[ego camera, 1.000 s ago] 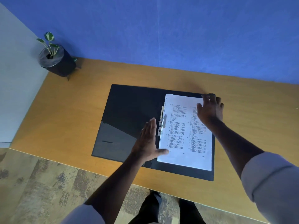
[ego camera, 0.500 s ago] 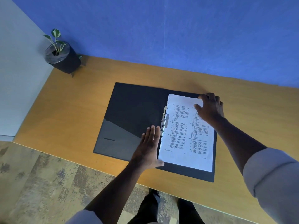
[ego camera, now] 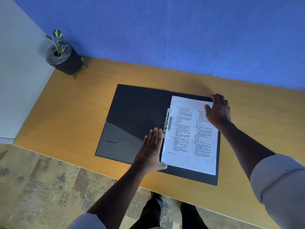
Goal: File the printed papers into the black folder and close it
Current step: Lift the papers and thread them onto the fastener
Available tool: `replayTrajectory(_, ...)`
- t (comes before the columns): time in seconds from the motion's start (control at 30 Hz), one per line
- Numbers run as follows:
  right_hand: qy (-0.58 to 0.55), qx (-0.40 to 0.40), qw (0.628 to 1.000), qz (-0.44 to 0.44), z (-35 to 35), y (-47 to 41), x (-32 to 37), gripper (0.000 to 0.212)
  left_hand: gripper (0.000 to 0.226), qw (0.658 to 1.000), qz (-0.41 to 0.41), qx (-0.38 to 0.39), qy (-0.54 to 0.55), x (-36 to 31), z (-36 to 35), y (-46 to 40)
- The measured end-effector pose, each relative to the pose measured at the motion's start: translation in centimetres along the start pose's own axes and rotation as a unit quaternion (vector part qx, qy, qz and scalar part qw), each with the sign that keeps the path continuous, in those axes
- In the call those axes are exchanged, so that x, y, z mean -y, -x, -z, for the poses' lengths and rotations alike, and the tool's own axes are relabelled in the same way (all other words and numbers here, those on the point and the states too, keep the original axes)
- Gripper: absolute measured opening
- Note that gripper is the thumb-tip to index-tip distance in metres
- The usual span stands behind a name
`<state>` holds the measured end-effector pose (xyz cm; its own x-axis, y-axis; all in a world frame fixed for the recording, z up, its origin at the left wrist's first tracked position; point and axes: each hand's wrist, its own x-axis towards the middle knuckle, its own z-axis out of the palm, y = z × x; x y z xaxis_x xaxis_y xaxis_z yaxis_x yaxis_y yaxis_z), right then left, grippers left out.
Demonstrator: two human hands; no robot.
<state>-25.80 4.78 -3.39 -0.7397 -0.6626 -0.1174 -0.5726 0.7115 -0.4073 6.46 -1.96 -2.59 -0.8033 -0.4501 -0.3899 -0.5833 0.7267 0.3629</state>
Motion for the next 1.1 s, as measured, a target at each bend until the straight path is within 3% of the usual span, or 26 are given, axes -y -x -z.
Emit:
replayTrajectory(0.2, -0.009, -0.016, 0.997, -0.073, 1.0, -0.1, -2.1, 0.045, 0.141, 1.0, 0.001, 0.004, 0.001, -0.1, 0.0, 0.2)
replayTrajectory(0.87, -0.035, -0.018, 0.998, -0.05, 1.0, 0.3, -2.9, 0.043, 0.142, 1.0, 0.0, 0.009, -0.008, 0.1, -0.3, 0.0)
replayTrajectory(1.1, -0.048, -0.07, 0.996, 0.002, -1.6, 4.6, 0.1, 0.05, 0.144, 1.0, 0.017, 0.007, -0.016, 0.3, -0.1, -0.1)
